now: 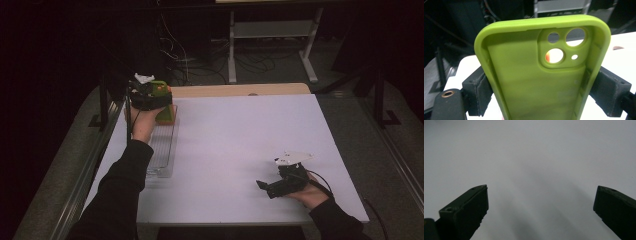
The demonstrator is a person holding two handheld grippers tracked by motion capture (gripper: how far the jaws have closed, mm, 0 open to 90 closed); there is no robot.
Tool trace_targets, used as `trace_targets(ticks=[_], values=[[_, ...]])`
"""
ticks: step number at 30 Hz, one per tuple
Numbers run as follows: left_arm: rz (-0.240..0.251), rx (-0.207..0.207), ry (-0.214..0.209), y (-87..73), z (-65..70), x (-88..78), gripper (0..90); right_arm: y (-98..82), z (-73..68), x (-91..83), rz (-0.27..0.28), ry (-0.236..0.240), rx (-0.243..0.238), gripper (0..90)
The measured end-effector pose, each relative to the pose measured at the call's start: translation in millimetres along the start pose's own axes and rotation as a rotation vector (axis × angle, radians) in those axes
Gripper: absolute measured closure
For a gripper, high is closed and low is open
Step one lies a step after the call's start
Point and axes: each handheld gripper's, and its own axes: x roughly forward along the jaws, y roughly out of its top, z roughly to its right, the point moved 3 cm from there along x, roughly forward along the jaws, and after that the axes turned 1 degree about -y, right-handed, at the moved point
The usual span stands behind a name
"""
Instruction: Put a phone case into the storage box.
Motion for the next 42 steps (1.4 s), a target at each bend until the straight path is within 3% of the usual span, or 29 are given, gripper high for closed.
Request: trace_targets(ticks=[6, 11, 14, 19, 20, 30, 32, 37, 42], values=[[-0.028, -0.001, 0.039, -9.6, -1.4, 12.5, 14.1, 0.6, 0.6, -1.6, 0.008, -0.002, 0.004, 0.0], [-0.032, -0.045, 0.039, -19.5, -0.9, 22.5, 14.0, 0.7, 1.6, -2.4, 0.012, -0.004, -0.008, 0.0], [-0.062, -0.015, 0.041, -24.9, -1.2, 25.3, 13.9, 0.7, 1.2, -2.2, 0.009, -0.002, -0.003, 0.0], [-0.057, -0.017, 0.04, -29.4, 0.3, 30.0, 13.7, 0.8, 1.0, -2.6, 0.011, 0.0, 0.009, 0.0], [-0.069, 0.0, 0.042, -29.9, -0.3, 29.5, 13.6, 0.9, 1.4, -2.5, 0.014, -0.003, 0.003, 0.0], [-0.058, -0.013, 0.059, -34.0, -0.9, 37.5, 13.4, 0.8, 1.8, -2.8, 0.012, -0.003, 0.008, 0.0], [-0.063, 0.005, 0.063, -34.6, -1.2, 38.7, 13.3, 0.5, 2.0, -2.7, 0.013, -0.003, 0.004, 0.0], [-0.065, 0.006, 0.079, -35.7, 0.6, 41.2, 12.9, 0.3, 2.3, -3.2, 0.013, -0.004, 0.001, 0.0], [-0.073, -0.003, 0.079, -36.3, -0.2, 42.2, 9.1, 0.4, 2.5, -3.4, 0.013, -0.005, 0.001, 0.0]])
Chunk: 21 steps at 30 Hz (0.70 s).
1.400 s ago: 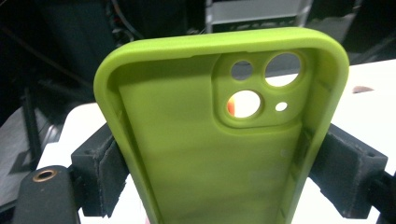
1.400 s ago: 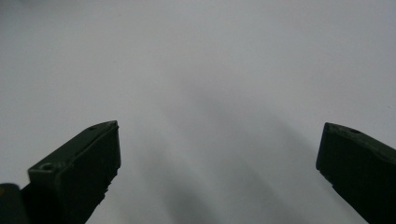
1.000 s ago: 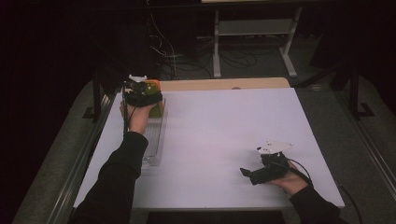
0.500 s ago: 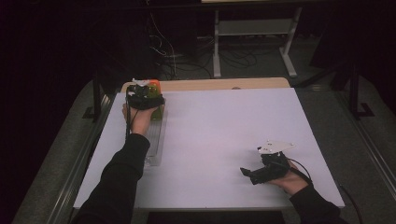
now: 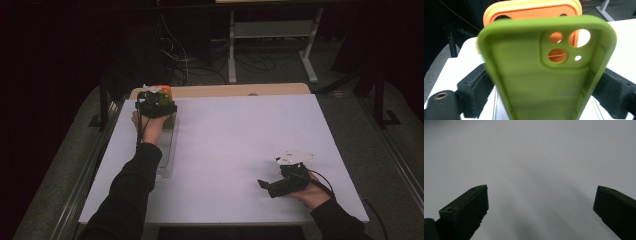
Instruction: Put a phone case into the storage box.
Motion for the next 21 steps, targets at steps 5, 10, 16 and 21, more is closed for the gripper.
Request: trace_targets(ticks=[5, 10, 16, 21], values=[[0.006, -0.02, -0.01, -0.3, -2.0, 1.2, 4.3, -0.1, -0.5, -0.1, -0.003, 0.004, 0.002, 0.0], [0.012, -0.022, -0.022, 0.7, -4.0, -0.5, 1.2, 0.0, -0.5, 0.0, -0.003, 0.004, 0.003, 0.0], [0.018, -0.018, -0.051, 3.4, -7.6, -9.0, 1.0, 0.4, 0.0, -0.4, 0.001, 0.001, -0.004, 0.0], [-0.013, -0.002, -0.137, 3.7, -10.3, -20.5, 1.0, 0.5, -0.2, -0.6, 0.001, 0.001, -0.003, 0.0]])
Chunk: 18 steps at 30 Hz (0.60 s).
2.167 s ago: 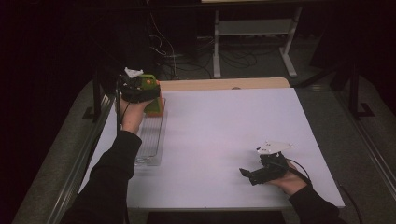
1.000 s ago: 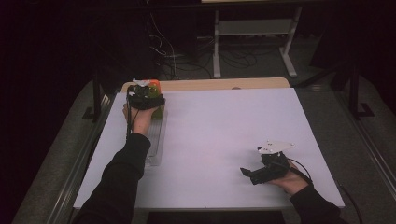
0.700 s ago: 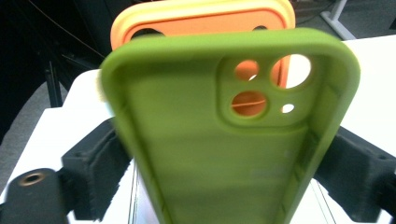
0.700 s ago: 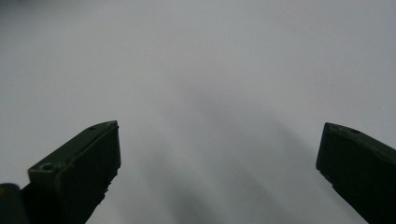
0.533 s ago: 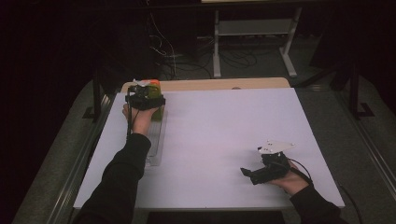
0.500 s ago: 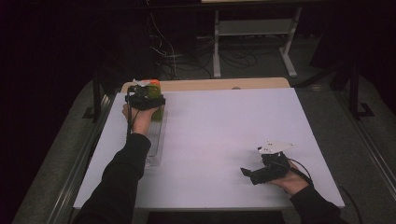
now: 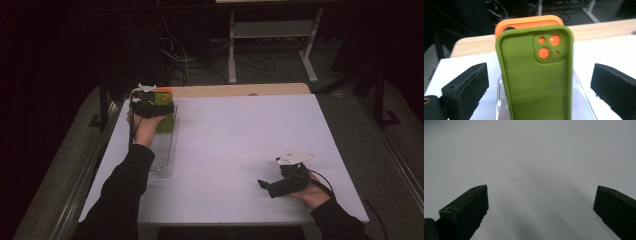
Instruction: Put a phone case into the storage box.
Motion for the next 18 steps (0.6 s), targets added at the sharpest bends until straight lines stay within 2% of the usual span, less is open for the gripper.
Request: trace_targets(ticks=[8, 11, 18], values=[[-0.013, 0.063, -0.144, 0.4, 7.1, -27.1, 1.1, 0.4, -0.4, 0.2, 0.001, -0.002, 0.003, 0.0], [-0.007, 0.098, -0.235, -2.6, 13.7, -40.8, 1.1, 0.6, -0.6, 0.1, 0.003, -0.002, 0.003, 0.0], [0.04, 0.174, -0.398, -14.7, 31.3, -72.8, 1.1, 0.6, 0.2, -0.6, 0.001, 0.003, -0.006, 0.0]])
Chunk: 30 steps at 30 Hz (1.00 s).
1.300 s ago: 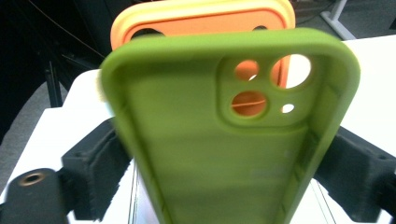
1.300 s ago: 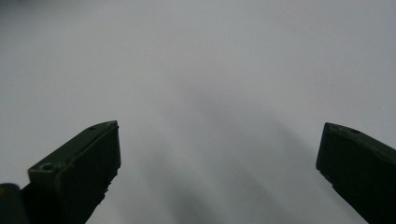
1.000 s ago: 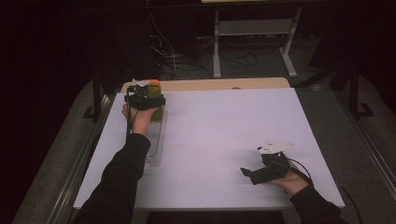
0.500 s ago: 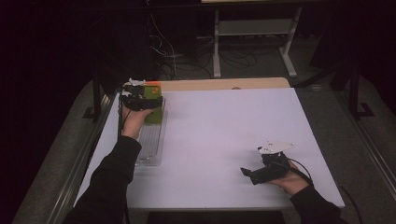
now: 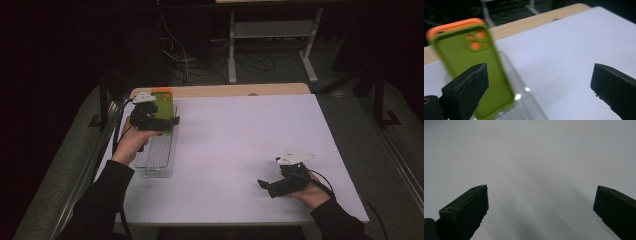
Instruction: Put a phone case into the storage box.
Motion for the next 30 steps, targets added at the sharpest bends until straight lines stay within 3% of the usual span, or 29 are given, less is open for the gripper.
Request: trace_targets(ticks=[5, 6, 9, 15, 19, 23, 30], values=[[-0.001, 0.058, -0.066, -12.8, 17.0, -13.2, 1.1, 4.0, -1.5, -4.0, 0.015, 0.017, -0.007, 0.0], [0.004, 0.047, -0.075, -15.7, 20.9, -15.1, 1.1, 5.6, -2.1, -5.8, 0.02, 0.02, 0.0, 0.0], [0.006, 0.066, -0.109, -23.4, 28.5, -20.4, 1.0, 8.6, -1.4, -9.4, 0.037, 0.029, -0.005, 0.0], [-0.007, 0.111, -0.152, -39.4, 43.1, -25.9, 0.9, 12.8, -0.5, -16.8, 0.044, 0.051, -0.011, 0.0], [-0.034, 0.163, -0.158, -53.6, 52.7, -28.0, 0.0, 16.5, 0.6, -22.2, 0.057, 0.057, -0.012, 0.0], [-0.032, 0.166, -0.177, -66.1, 58.7, -30.3, 0.0, 19.6, -0.1, -25.1, 0.07, 0.058, -0.018, 0.0], [-0.032, 0.129, -0.189, -84.7, 57.6, -34.2, 0.0, 21.5, -2.7, -26.0, 0.072, 0.064, -0.035, 0.0]])
